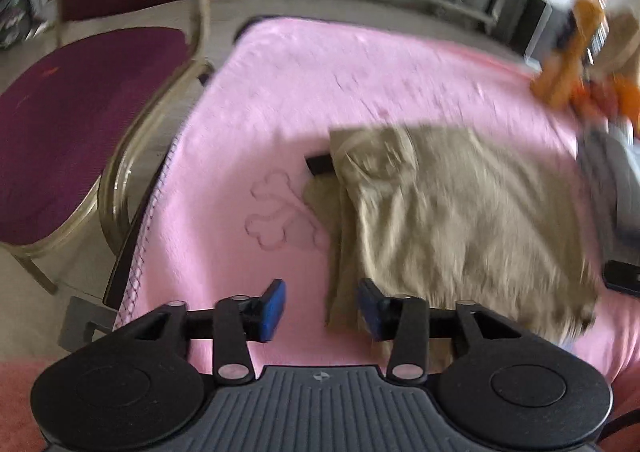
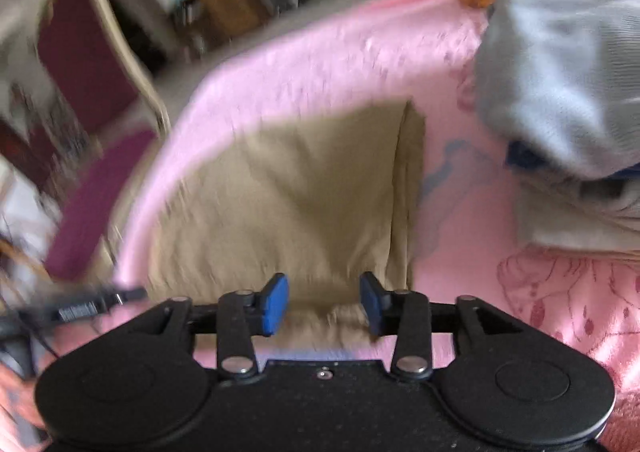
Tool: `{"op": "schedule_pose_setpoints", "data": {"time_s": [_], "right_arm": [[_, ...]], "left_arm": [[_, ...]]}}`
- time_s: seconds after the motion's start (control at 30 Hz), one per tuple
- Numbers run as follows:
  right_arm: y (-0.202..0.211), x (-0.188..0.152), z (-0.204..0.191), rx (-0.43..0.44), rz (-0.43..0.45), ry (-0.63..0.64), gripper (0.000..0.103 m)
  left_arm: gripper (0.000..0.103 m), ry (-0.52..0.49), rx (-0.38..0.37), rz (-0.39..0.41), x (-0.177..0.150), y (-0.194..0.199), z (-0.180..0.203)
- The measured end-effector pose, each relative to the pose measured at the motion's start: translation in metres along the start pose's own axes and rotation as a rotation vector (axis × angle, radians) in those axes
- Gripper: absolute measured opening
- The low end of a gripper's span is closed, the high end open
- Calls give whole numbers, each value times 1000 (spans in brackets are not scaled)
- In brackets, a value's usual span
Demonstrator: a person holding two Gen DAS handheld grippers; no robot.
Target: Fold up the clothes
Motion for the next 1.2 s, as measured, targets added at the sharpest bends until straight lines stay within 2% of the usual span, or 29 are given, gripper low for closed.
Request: {"op": "schedule_pose_setpoints", "data": {"time_s": [0.07, 0.13, 0.2, 0.33, 0.47, 0.63, 0.7, 0.8, 1.0, 1.2], "right_arm": [[4, 12, 16, 8, 43, -102, 54], [5, 19, 31, 12, 66, -202, 54], [-1, 18, 43, 19, 41, -285, 53], [-13, 11, 50, 32, -24, -355, 53], [-22, 4, 47, 32, -63, -365, 53], [-28, -1, 44, 25, -84, -374, 53], [-29, -1, 44, 14, -79, -369, 53], [-30, 0, 43, -5, -68, -358, 53], [-37, 5, 46, -30, -44, -377, 49], [-55, 8, 35, -94, -25, -280, 49]], "left_arm": [[60, 70, -31, -5, 4, -4, -6], [65, 133, -67, -29, 5, -11, -9], [67, 173, -95, -60, 4, -17, -9], [70, 186, -116, -59, 4, -17, -4], [71, 209, -129, -55, 2, -15, -5], [70, 250, -211, -108, 2, -27, -2], [68, 250, -218, -134, 1, -35, 2], [66, 256, -213, -151, 3, -44, 4], [61, 286, -222, -128, 10, -49, 4], [58, 207, -191, -116, 9, -50, 13]]}}
Point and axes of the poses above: each gripper's, at about its wrist camera, not at the fingertips, and y roughly against the way its jaws point, z to its right, x to its top, the point moved 9 cm from there along -y, roughly the way its jaws point, and after that the axes turned 10 degrees about -x, right-handed, at the moved point
